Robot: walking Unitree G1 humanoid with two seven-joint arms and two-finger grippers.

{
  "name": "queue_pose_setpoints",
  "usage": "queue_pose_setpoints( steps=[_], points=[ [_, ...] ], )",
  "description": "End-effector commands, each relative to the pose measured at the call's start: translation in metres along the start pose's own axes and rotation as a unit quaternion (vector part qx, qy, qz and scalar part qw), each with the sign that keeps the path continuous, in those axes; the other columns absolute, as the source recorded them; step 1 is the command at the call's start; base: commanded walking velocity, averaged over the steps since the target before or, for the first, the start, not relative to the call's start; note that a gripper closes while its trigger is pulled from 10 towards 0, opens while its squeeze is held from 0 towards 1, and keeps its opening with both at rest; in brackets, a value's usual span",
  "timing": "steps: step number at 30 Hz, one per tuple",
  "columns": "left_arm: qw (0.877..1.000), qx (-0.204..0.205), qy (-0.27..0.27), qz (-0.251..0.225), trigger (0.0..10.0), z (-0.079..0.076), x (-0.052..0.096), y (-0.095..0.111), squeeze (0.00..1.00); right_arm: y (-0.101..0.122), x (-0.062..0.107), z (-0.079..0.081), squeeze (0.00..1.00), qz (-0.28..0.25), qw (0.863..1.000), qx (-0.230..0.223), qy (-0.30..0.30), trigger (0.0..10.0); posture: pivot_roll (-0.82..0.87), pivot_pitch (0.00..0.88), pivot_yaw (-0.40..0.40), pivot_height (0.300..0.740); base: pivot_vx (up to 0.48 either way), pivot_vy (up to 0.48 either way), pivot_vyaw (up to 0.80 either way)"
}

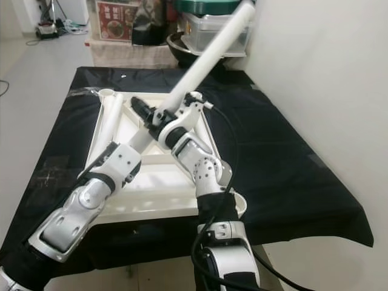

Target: Building children table

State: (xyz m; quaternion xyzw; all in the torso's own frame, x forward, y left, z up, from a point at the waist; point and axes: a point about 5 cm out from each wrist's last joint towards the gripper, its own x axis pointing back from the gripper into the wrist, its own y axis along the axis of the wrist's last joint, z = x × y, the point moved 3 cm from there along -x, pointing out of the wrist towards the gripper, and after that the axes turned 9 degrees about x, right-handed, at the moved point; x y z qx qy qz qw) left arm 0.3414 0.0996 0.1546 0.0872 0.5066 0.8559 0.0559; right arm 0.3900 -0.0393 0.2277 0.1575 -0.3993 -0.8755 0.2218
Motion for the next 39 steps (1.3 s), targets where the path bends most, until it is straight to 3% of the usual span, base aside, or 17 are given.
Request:
queue_pose_setpoints(
  steps=[1,5,13,16,18,19,25,33,34,35,36,37,39],
  points=[
    [1.000,-0.010,0.007,-0.009,10.0,-0.001,-0.002,0.006,0.00,-0.019,-0.009,0.022,0.00,0.012,0.998,-0.052,0.019,10.0,0.10,0.000,-0.093,0.740,0.000,0.000,0.00],
    [0.997,-0.068,0.033,-0.019,10.0,0.004,-0.006,0.009,0.00,-0.037,-0.009,0.016,0.00,0.039,0.994,-0.098,-0.020,10.0,0.10,0.000,-0.090,0.740,0.000,0.000,0.00],
    [0.995,-0.091,0.040,-0.028,10.0,0.004,-0.009,0.012,0.00,-0.050,-0.010,0.014,0.00,0.057,0.990,-0.123,-0.044,10.0,0.10,0.000,-0.089,0.740,0.000,0.000,0.00],
    [0.995,-0.091,0.030,-0.027,10.0,-0.004,-0.011,0.012,0.00,-0.049,-0.011,0.019,0.00,0.056,0.988,-0.140,-0.043,7.9,0.09,0.000,-0.087,0.740,0.000,0.000,0.00],
    [0.995,-0.090,0.026,-0.027,10.0,-0.006,-0.012,0.012,0.00,-0.048,-0.012,0.020,0.00,0.054,0.986,-0.148,-0.046,8.1,0.09,0.000,-0.084,0.740,0.000,0.000,0.00],
    [0.995,-0.090,0.023,-0.027,10.0,-0.009,-0.012,0.012,0.00,-0.045,-0.012,0.022,0.00,0.051,0.985,-0.159,-0.047,10.0,0.08,0.000,-0.083,0.740,0.000,0.000,0.00],
    [0.996,-0.083,0.016,-0.024,10.0,-0.013,-0.012,0.010,0.00,-0.035,-0.015,0.029,0.00,0.038,0.981,-0.183,-0.042,10.0,0.08,0.000,-0.086,0.740,0.000,0.000,0.00],
    [0.996,-0.085,0.012,-0.028,10.0,-0.016,-0.013,0.013,0.00,-0.039,-0.014,0.030,0.00,0.039,0.981,-0.183,-0.044,10.0,0.09,0.000,-0.092,0.740,0.000,0.000,0.00],
    [0.996,-0.083,0.008,-0.027,10.0,-0.017,-0.014,0.013,0.00,-0.042,-0.013,0.034,0.00,0.042,0.984,-0.171,-0.035,4.5,0.09,0.000,-0.091,0.740,0.000,0.000,0.00],
    [0.996,-0.083,0.008,-0.027,10.0,-0.017,-0.014,0.013,0.00,-0.042,-0.013,0.034,0.00,0.042,0.984,-0.171,-0.035,4.5,0.09,0.000,-0.091,0.740,0.000,0.000,0.00],
    [0.996,-0.083,0.006,-0.027,10.0,-0.018,-0.014,0.013,0.00,-0.042,-0.013,0.036,0.00,0.044,0.984,-0.167,-0.031,3.4,0.09,0.000,-0.091,0.740,0.000,0.000,0.00],
    [0.996,-0.083,0.004,-0.027,10.0,-0.018,-0.014,0.013,0.00,-0.043,-0.013,0.037,0.00,0.044,0.985,-0.163,-0.030,0.0,0.09,0.000,-0.090,0.740,0.000,0.000,0.00],
    [0.996,-0.083,0.000,-0.027,10.0,-0.020,-0.014,0.014,0.00,-0.043,-0.013,0.036,0.00,0.043,0.986,-0.156,-0.029,0.0,0.09,0.000,-0.090,0.740,0.000,0.000,0.00]
  ],
)
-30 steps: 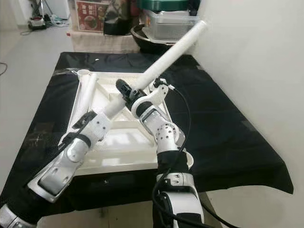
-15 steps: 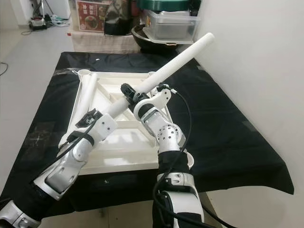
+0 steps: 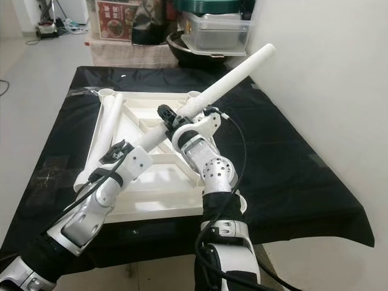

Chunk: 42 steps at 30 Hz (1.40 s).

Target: Building children table

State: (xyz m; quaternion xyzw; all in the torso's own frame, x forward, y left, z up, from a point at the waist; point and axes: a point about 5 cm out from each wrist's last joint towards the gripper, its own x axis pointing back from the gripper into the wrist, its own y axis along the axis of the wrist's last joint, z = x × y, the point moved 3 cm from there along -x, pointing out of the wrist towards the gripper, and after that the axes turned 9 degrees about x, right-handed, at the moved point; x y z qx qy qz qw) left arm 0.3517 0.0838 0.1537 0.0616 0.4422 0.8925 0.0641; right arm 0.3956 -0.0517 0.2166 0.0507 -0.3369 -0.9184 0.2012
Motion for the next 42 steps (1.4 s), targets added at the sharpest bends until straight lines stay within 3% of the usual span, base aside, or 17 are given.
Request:
queue_pose_setpoints(
  steps=[1,12,13,24,27,28,29,31,32,33,37,39,40,42],
  points=[
    [1.000,-0.007,-0.019,-0.017,10.0,-0.007,-0.001,0.008,0.00,-0.052,-0.006,0.047,0.00,0.047,0.995,-0.053,0.064,0.0,0.09,0.000,-0.090,0.740,0.000,0.000,0.00],
    [1.000,-0.004,-0.020,-0.022,10.0,-0.003,0.000,0.008,0.00,-0.052,-0.005,0.051,0.00,0.043,0.995,-0.040,0.081,0.0,0.09,0.000,-0.088,0.740,0.000,0.000,0.00],
    [0.999,0.007,-0.023,-0.024,10.0,-0.002,0.000,0.008,1.00,-0.052,-0.005,0.051,0.00,0.043,0.995,-0.042,0.081,0.0,0.09,0.000,-0.091,0.740,0.000,0.000,0.00],
    [0.998,0.048,-0.037,-0.028,10.0,0.002,0.008,0.009,1.00,-0.041,-0.006,0.047,0.00,0.022,0.996,-0.033,0.081,0.0,0.09,0.000,-0.093,0.740,0.000,0.000,0.00],
    [0.999,0.035,-0.009,-0.035,10.0,0.023,0.017,0.020,1.00,-0.016,-0.009,0.035,0.00,-0.018,0.997,0.008,0.069,0.0,0.10,0.000,-0.098,0.740,0.000,0.000,0.00],
    [0.999,0.035,-0.009,-0.035,10.0,0.023,0.017,0.020,1.00,-0.016,-0.009,0.035,0.00,-0.018,0.997,0.008,0.069,0.0,0.10,0.000,-0.098,0.740,0.000,0.000,0.00],
    [0.999,0.015,0.011,-0.032,10.0,0.034,0.022,0.023,1.00,0.000,-0.011,0.028,0.00,-0.043,0.997,0.035,0.059,0.0,0.10,0.000,-0.098,0.740,0.000,0.000,0.00],
    [0.999,0.015,0.011,-0.032,10.0,0.034,0.022,0.023,1.00,0.000,-0.011,0.028,0.00,-0.043,0.997,0.035,0.059,0.0,0.10,0.000,-0.098,0.740,0.000,0.000,0.00],
    [0.999,0.000,0.031,-0.031,10.0,0.043,0.025,0.027,1.00,0.014,-0.011,0.021,0.00,-0.064,0.995,0.057,0.050,0.0,0.11,0.000,-0.105,0.740,0.000,0.000,0.00],
    [0.996,-0.022,0.073,-0.043,10.0,0.059,0.027,0.036,0.00,0.042,-0.011,0.013,0.00,-0.109,0.988,0.108,0.035,0.0,0.10,0.000,-0.104,0.740,0.000,0.000,0.00],
    [0.995,-0.026,0.084,-0.051,10.0,0.063,0.028,0.039,0.00,0.051,-0.011,0.012,0.00,-0.122,0.984,0.124,0.031,0.0,0.10,0.000,-0.104,0.740,0.000,0.000,0.00],
    [0.997,-0.011,0.065,-0.040,10.0,0.058,0.029,0.030,0.00,0.072,-0.008,0.014,0.00,-0.158,0.973,0.168,0.034,0.0,0.10,0.000,-0.102,0.740,0.000,0.000,0.00],
    [0.997,-0.011,0.065,-0.040,10.0,0.058,0.029,0.030,0.00,0.072,-0.008,0.014,0.00,-0.158,0.973,0.168,0.034,0.0,0.10,0.000,-0.102,0.740,0.000,0.000,0.00],
    [0.998,0.025,0.050,-0.031,10.0,0.055,0.032,0.024,0.00,0.091,-0.005,0.017,0.00,-0.187,0.958,0.214,0.040,0.0,0.10,0.000,-0.095,0.740,0.000,0.000,0.00]
  ],
)
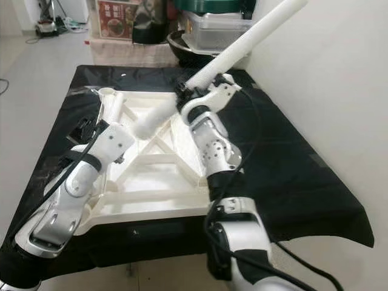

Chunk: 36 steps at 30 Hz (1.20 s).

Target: Building children table

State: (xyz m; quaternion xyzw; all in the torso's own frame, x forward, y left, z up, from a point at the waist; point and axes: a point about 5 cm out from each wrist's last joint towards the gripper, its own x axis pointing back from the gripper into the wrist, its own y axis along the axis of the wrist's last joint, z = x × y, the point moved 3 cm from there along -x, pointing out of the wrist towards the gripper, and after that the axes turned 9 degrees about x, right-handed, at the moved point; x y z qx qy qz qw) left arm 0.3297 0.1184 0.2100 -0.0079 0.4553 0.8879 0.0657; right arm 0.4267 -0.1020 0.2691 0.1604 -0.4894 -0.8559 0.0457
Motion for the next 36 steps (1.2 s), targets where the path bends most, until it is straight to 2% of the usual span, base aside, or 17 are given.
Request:
queue_pose_setpoints(
  steps=[1,3,4,5,7,8,10,11,13,15,18,23,28,35,36],
  points=[
    [1.000,0.016,-0.011,0.003,10.0,-0.002,0.002,-0.002,0.00,0.016,-0.004,0.008,0.00,-0.031,0.999,0.022,0.017,0.0,0.10,0.000,-0.095,0.740,0.000,0.000,0.00],
    [1.000,0.024,-0.013,0.005,10.0,-0.003,0.003,-0.003,0.00,0.018,-0.004,0.007,0.00,-0.036,0.999,0.030,0.019,0.0,0.10,0.000,-0.095,0.740,0.000,0.000,0.00],
    [0.999,0.042,-0.016,0.014,10.0,0.000,0.006,-0.009,0.00,0.033,-0.005,0.010,0.00,-0.045,0.996,0.042,0.064,0.0,0.10,0.000,-0.097,0.740,0.000,0.000,0.00],
    [0.999,0.042,-0.016,0.014,10.0,0.000,0.006,-0.009,0.00,0.033,-0.005,0.010,0.00,-0.045,0.996,0.042,0.064,0.0,0.10,0.000,-0.097,0.740,0.000,0.000,0.00],
    [0.996,0.071,-0.033,0.032,10.0,0.003,0.015,-0.022,0.00,0.055,0.000,0.018,0.00,-0.054,0.981,0.076,0.170,0.0,0.10,0.000,-0.095,0.740,0.000,0.000,0.00],
    [0.996,0.071,-0.033,0.032,10.0,0.003,0.015,-0.022,0.00,0.055,0.000,0.018,0.00,-0.054,0.981,0.076,0.170,0.0,0.10,0.000,-0.095,0.740,0.000,0.000,0.00],
    [0.995,0.085,-0.043,0.041,10.0,0.009,0.023,-0.030,0.00,0.060,0.009,0.025,0.00,-0.038,0.959,0.113,0.259,0.0,0.10,0.000,-0.103,0.740,0.000,0.000,0.00],
    [0.995,0.085,-0.043,0.041,10.0,0.009,0.023,-0.030,0.00,0.060,0.009,0.025,0.00,-0.038,0.959,0.113,0.259,0.0,0.10,0.000,-0.103,0.740,0.000,0.000,0.00],
    [0.993,0.097,-0.048,0.042,10.0,0.014,0.028,-0.032,0.00,0.059,0.017,0.031,0.00,-0.008,0.935,0.133,0.329,0.0,0.11,0.000,-0.110,0.740,0.000,0.000,0.00],
    [0.992,0.103,-0.057,0.040,10.0,0.013,0.031,-0.031,0.00,0.057,0.021,0.035,0.00,0.003,0.922,0.146,0.359,0.0,0.11,0.000,-0.110,0.740,0.000,0.000,0.00],
    [0.992,0.103,-0.061,0.038,10.0,0.012,0.032,-0.031,0.00,0.056,0.021,0.036,0.00,0.005,0.919,0.152,0.364,0.0,0.11,0.000,-0.110,0.740,0.000,0.000,0.00],
    [0.989,0.116,-0.088,0.014,10.0,0.000,0.034,-0.022,0.00,0.047,0.021,0.046,0.00,0.008,0.913,0.147,0.380,0.0,0.12,0.000,-0.115,0.740,0.000,0.000,0.00],
    [0.989,0.114,-0.093,0.010,10.0,0.001,0.038,-0.024,0.00,0.044,0.020,0.042,0.00,0.012,0.910,0.153,0.386,0.0,0.12,0.000,-0.116,0.740,0.000,0.000,0.00],
    [0.985,0.136,-0.108,-0.001,10.0,-0.001,0.043,-0.020,0.00,0.044,0.022,0.038,0.00,0.021,0.903,0.149,0.402,0.0,0.11,0.000,-0.119,0.740,0.000,0.000,0.00],
    [0.984,0.143,-0.111,-0.006,10.0,-0.003,0.044,-0.018,0.00,0.042,0.025,0.037,0.00,0.027,0.899,0.150,0.411,0.0,0.11,0.000,-0.119,0.740,0.000,0.000,0.00]
  ],
)
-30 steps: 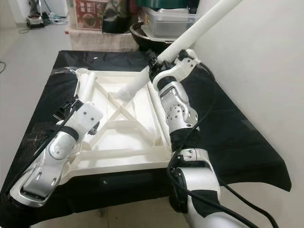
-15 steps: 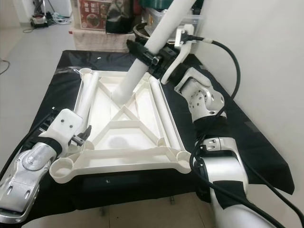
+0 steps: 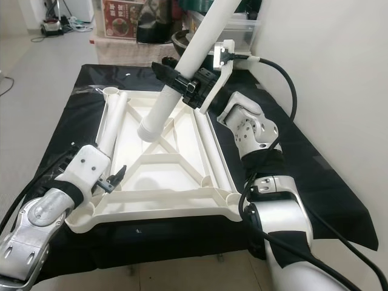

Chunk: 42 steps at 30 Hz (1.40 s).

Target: Building children table

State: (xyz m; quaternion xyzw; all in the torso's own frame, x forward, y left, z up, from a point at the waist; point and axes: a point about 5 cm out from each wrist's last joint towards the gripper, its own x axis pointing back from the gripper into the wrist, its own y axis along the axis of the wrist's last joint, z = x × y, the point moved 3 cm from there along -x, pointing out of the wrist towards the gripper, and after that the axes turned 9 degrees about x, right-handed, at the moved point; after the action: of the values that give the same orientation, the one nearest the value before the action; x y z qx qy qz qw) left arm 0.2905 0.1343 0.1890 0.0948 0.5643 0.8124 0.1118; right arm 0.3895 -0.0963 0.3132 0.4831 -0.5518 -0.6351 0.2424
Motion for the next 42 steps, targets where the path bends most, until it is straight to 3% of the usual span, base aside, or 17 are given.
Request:
queue_pose_setpoints(
  steps=[1,5,9,10,12,13,22,28,38,42],
  points=[
    [1.000,0.004,-0.008,-0.007,10.0,-0.003,0.001,0.002,0.00,0.004,0.002,-0.001,0.00,-0.001,1.000,0.007,0.006,0.0,0.11,0.000,-0.119,0.740,0.000,0.000,0.00],
    [0.999,0.042,-0.014,-0.024,10.0,-0.006,0.004,0.007,0.00,-0.003,0.009,0.004,0.00,0.014,1.000,0.008,0.021,0.0,0.11,0.000,-0.117,0.740,0.000,0.000,0.00],
    [0.998,0.053,-0.009,-0.024,10.0,-0.003,0.006,0.006,0.00,-0.006,0.011,0.002,0.00,0.020,1.000,0.008,0.008,0.0,0.11,0.000,-0.117,0.740,0.000,0.000,0.00],
    [0.998,0.056,-0.005,-0.027,10.0,-0.002,0.007,0.006,0.00,-0.010,0.011,0.001,0.00,0.021,1.000,-0.002,-0.009,3.1,0.11,0.000,-0.121,0.740,0.000,0.000,0.00],
    [0.998,0.057,-0.003,-0.030,10.0,-0.001,0.008,0.005,0.00,-0.013,0.011,0.000,0.00,0.021,1.000,-0.009,-0.020,3.1,0.11,0.000,-0.121,0.740,0.000,0.000,0.00],
    [0.997,0.069,-0.001,-0.033,10.0,-0.001,0.008,0.006,0.00,-0.025,0.008,0.005,0.00,0.024,0.999,-0.022,-0.036,10.0,0.11,0.000,-0.118,0.740,0.000,0.000,0.00],
    [0.995,0.089,-0.003,-0.042,10.0,-0.007,0.010,0.007,0.00,-0.041,-0.001,0.020,0.00,0.006,0.995,-0.068,-0.079,10.0,0.11,0.000,-0.118,0.740,0.000,0.000,0.00],
    [0.994,0.096,-0.015,-0.044,10.0,-0.014,0.011,0.006,0.00,-0.043,-0.002,0.026,0.00,0.004,0.992,-0.098,-0.075,10.0,0.11,0.000,-0.115,0.740,0.000,0.000,-0.26],
    [0.995,0.089,-0.028,-0.043,10.0,-0.021,0.009,0.004,0.00,-0.040,-0.002,0.034,0.00,-0.004,0.994,-0.087,-0.072,10.0,0.11,0.000,-0.112,0.740,0.000,0.000,-0.08],
    [0.994,0.096,-0.033,-0.047,10.0,-0.024,0.008,0.004,0.00,-0.042,-0.003,0.038,0.00,-0.001,0.993,-0.087,-0.078,10.0,0.11,0.000,-0.111,0.740,0.000,-0.446,0.00]
  ],
)
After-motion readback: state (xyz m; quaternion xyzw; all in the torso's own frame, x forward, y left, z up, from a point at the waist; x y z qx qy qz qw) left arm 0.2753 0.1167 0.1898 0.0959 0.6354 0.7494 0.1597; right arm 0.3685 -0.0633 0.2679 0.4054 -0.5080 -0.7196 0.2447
